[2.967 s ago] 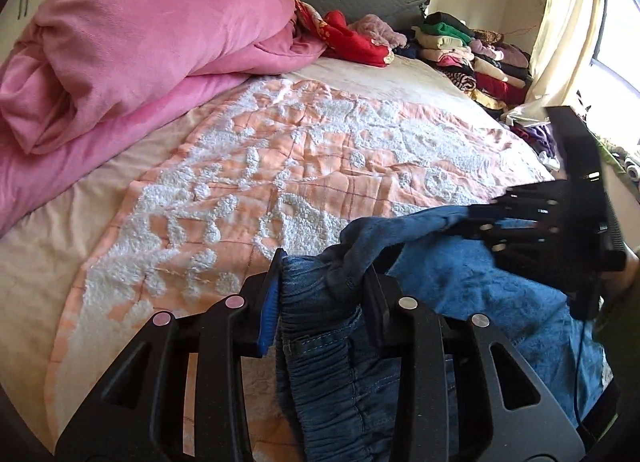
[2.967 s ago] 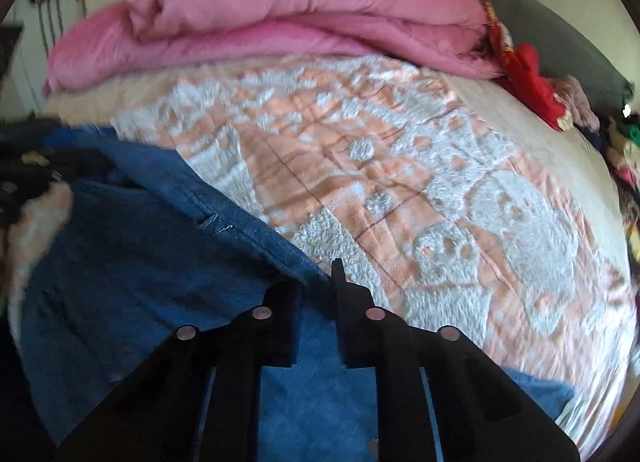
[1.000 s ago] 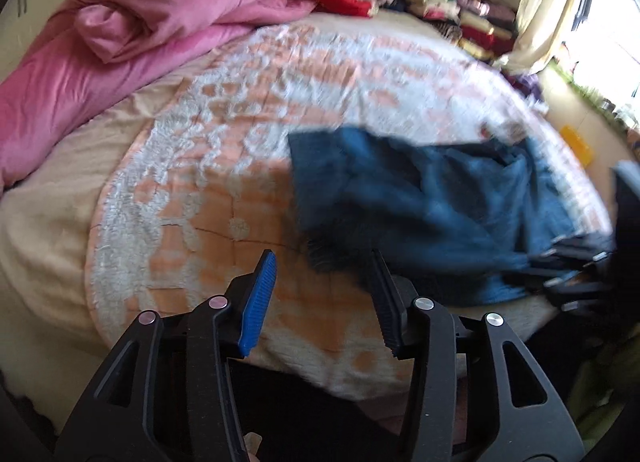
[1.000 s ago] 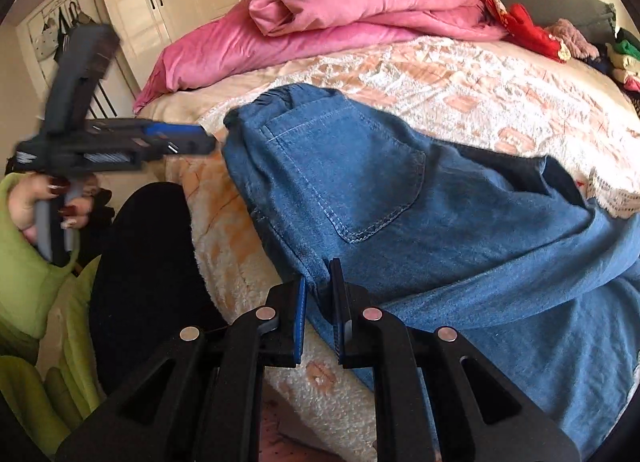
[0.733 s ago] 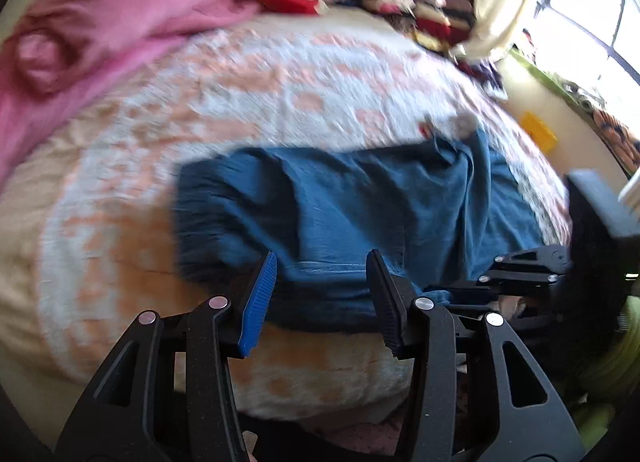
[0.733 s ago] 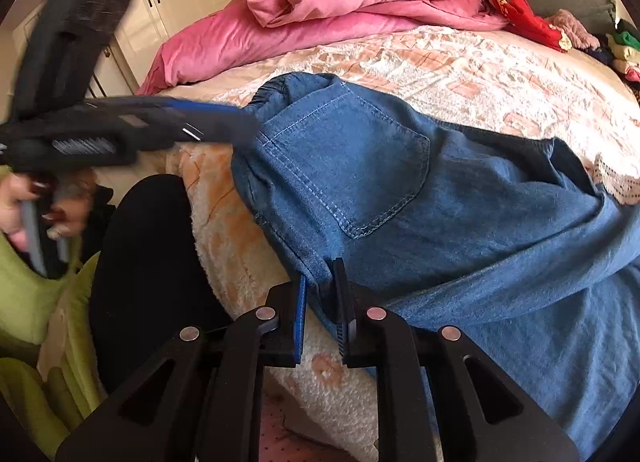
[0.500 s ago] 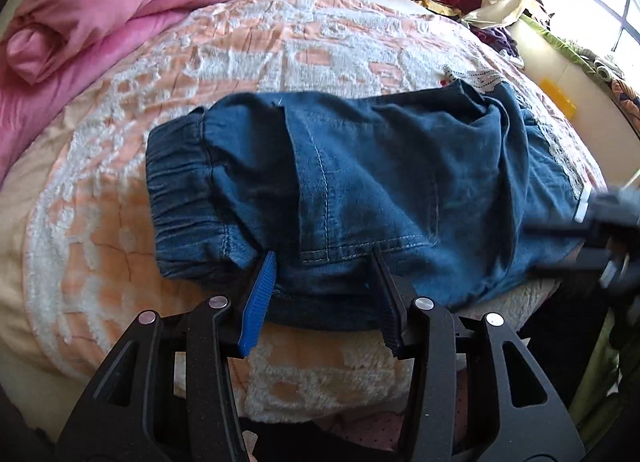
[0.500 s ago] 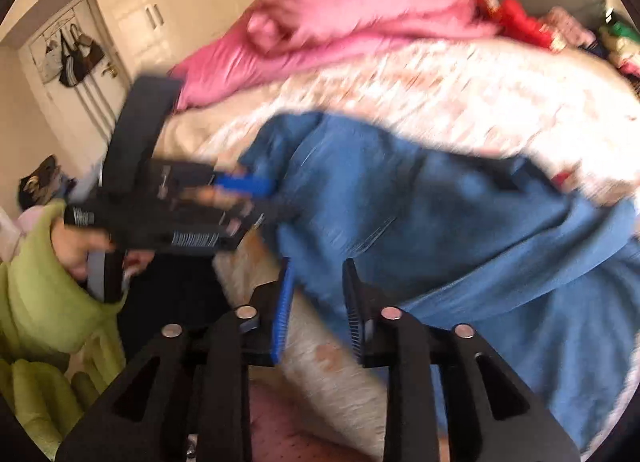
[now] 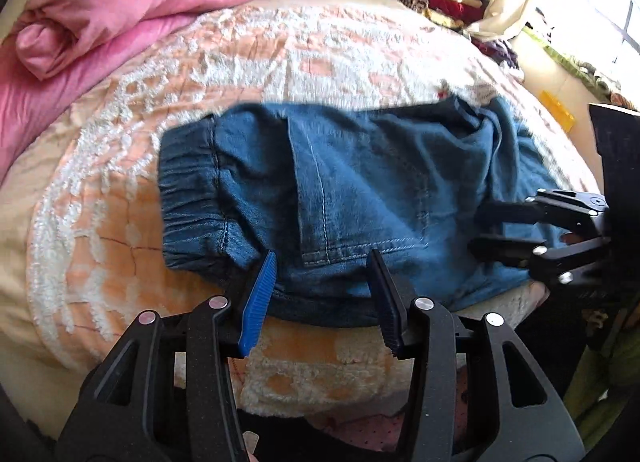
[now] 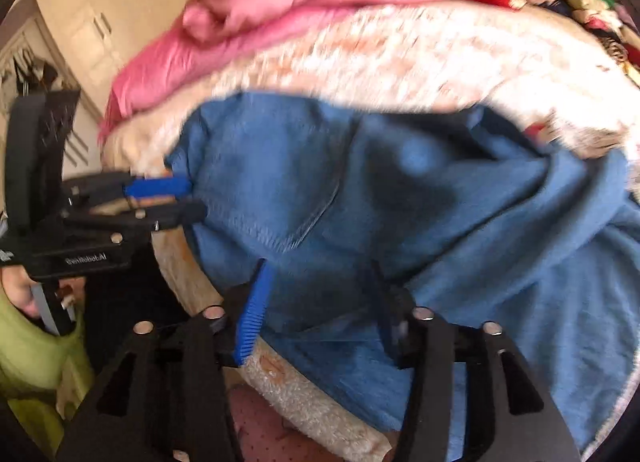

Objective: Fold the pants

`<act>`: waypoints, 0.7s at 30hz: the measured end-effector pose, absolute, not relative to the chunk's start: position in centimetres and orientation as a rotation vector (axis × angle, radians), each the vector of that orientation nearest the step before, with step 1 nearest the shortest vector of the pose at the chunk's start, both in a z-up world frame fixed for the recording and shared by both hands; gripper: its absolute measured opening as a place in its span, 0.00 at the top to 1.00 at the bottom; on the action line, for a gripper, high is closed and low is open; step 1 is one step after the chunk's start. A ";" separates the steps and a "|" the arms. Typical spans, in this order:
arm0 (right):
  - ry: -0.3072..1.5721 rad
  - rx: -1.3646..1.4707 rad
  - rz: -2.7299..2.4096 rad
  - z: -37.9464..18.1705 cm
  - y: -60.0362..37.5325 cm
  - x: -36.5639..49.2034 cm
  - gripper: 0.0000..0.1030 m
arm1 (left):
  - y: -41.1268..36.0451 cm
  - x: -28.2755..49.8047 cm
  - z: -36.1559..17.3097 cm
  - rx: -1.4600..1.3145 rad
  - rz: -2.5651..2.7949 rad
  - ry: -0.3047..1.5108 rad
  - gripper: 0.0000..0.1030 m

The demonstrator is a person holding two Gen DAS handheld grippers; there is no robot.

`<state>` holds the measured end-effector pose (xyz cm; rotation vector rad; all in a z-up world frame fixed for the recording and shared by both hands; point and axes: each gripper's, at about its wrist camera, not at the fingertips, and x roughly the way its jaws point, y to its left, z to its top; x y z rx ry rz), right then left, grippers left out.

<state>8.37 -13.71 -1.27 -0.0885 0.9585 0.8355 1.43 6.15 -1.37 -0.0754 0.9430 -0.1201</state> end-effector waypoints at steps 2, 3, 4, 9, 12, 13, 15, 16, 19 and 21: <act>0.911 -0.061 0.820 0.0 -15.4 8.0 0.39 | 6.0 1.1 -0.6 -0.077 -0.121 0.923 0.61; 0.892 -0.051 0.805 0.6 -16.2 8.0 0.34 | 5.9 0.9 0.0 -0.070 -0.113 0.912 0.53; 0.870 -0.045 0.779 1.1 -17.0 8.0 0.33 | 5.8 0.8 0.3 -0.066 -0.107 0.906 0.50; 0.779 -0.015 0.688 3.6 -21.1 8.8 0.29 | 5.1 0.4 2.5 -0.076 -0.101 0.863 0.41; 0.746 0.000 0.633 4.5 -23.2 9.9 0.29 | 3.9 0.7 3.6 -0.061 -0.116 0.846 0.35; 0.736 0.002 0.617 4.7 -23.8 10.2 0.29 | 3.2 1.0 3.9 -0.054 -0.124 0.841 0.34; 0.719 0.016 0.563 5.3 -25.7 11.0 0.29 | 2.4 1.4 4.2 -0.064 -0.152 0.841 0.33; 0.714 0.027 0.546 5.4 -26.6 11.4 0.29 | 1.7 1.9 4.3 -0.073 -0.184 0.844 0.33; 0.703 0.035 0.489 5.7 -28.9 12.5 0.29 | -0.4 3.1 3.9 -0.059 -0.239 0.862 0.33; 0.709 0.042 0.451 5.7 -30.2 13.6 0.29 | -1.8 3.9 3.5 -0.055 -0.275 0.876 0.33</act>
